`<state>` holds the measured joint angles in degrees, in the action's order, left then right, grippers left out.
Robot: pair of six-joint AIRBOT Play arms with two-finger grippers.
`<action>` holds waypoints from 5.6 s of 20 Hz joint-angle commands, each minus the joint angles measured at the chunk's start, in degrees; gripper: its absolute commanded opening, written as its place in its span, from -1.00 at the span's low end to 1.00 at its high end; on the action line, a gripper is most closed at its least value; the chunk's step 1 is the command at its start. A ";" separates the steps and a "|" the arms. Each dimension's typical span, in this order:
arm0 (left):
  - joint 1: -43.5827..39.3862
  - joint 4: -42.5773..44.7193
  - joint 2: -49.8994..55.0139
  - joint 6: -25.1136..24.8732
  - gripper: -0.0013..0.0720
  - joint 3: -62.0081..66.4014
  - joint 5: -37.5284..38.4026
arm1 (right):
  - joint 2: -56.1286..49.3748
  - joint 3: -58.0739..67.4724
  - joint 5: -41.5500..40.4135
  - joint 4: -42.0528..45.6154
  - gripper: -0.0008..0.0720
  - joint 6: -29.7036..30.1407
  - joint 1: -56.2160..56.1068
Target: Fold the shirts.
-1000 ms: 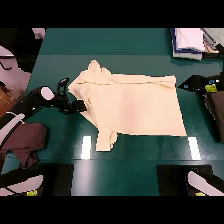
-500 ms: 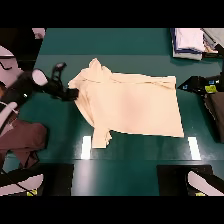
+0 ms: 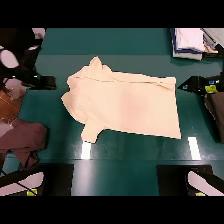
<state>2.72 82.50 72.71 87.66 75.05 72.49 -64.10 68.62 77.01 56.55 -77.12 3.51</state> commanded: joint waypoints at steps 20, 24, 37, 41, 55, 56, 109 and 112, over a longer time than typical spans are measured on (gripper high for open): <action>-10.25 -31.95 -9.44 4.90 0.07 -41.94 -30.67 | 0.02 -0.02 -0.52 -0.07 0.26 0.02 -0.02; -10.23 -30.45 -9.57 2.08 -0.90 -39.63 -27.30 | 0.04 -0.31 4.11 1.29 0.26 0.04 3.32; -10.23 -19.91 -11.10 -0.76 -0.90 -23.87 -15.80 | 2.43 -38.73 1.09 3.96 0.53 2.89 28.70; -10.23 -19.85 -11.10 -1.14 -0.90 -23.87 -15.39 | -3.34 -38.27 -3.82 -0.96 0.34 2.84 20.55; -10.23 -10.91 -25.05 -3.17 -0.90 12.76 -3.39 | 15.06 6.91 -1.44 -1.49 -0.93 1.49 11.93; -10.23 -10.75 -25.11 -3.19 -0.90 19.47 -2.29 | 15.98 12.48 -1.42 -1.38 -0.94 1.49 11.93; -9.40 -5.05 10.62 -2.10 0.31 1.95 5.05 | -18.97 8.28 4.50 13.53 0.47 -3.76 3.61; -9.40 -4.70 -1.70 0.96 0.31 -10.32 4.96 | -12.52 8.24 7.93 13.51 0.47 -3.74 4.98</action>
<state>-6.66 76.71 79.94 86.19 72.66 76.79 -81.30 77.30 81.62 70.13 -80.86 7.44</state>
